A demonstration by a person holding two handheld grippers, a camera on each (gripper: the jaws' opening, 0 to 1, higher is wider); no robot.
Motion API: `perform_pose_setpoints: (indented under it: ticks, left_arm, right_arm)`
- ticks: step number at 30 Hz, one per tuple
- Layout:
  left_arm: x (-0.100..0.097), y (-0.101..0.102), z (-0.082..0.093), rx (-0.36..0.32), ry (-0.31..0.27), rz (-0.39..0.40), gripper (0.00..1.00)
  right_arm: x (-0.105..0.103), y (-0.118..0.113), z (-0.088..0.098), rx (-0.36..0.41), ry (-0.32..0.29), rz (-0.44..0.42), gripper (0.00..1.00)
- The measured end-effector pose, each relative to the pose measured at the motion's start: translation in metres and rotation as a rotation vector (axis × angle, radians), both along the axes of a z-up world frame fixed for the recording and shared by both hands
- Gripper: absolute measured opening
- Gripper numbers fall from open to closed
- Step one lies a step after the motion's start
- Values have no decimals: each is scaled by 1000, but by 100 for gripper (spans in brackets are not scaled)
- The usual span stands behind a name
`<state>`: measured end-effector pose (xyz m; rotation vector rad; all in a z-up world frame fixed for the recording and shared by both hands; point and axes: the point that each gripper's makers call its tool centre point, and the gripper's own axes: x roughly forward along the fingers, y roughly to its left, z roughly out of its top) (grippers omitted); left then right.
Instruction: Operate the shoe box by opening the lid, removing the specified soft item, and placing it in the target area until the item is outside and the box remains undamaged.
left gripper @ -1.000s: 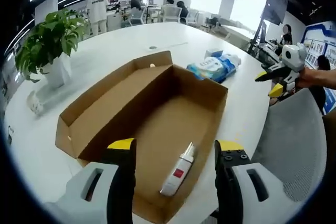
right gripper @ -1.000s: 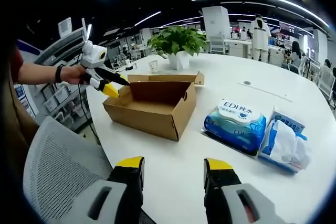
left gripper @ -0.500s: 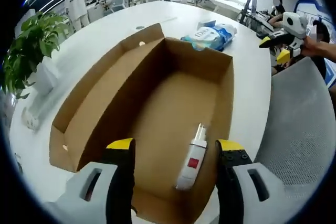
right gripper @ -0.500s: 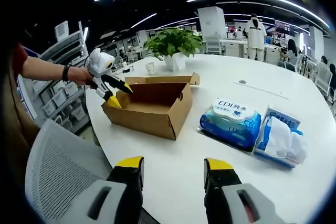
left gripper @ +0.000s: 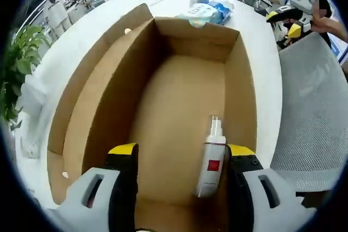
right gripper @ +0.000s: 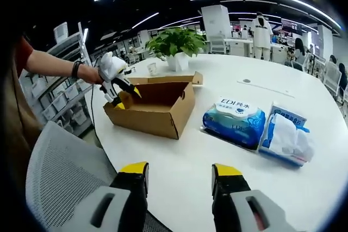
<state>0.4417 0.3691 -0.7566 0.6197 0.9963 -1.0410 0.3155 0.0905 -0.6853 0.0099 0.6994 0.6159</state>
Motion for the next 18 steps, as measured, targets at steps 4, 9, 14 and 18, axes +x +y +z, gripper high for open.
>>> perform_pose_setpoints:
  ticks: [4, 9, 14, 18]
  left_arm:
    - [-3, 4, -13, 47, 24, -30, 64]
    - [-4, 1, -14, 40, 36, -41, 66]
    - [1, 2, -11, 44, 13, -38, 69]
    - [1, 5, -6, 48, -5, -14, 68]
  right_arm:
    - [-1, -1, -3, 4, 7, -8, 44]
    - [-3, -3, -5, 8, 11, -17, 44]
    - [-6, -5, -8, 11, 20, -25, 43]
    - [-7, -5, -10, 10, 25, -26, 43]
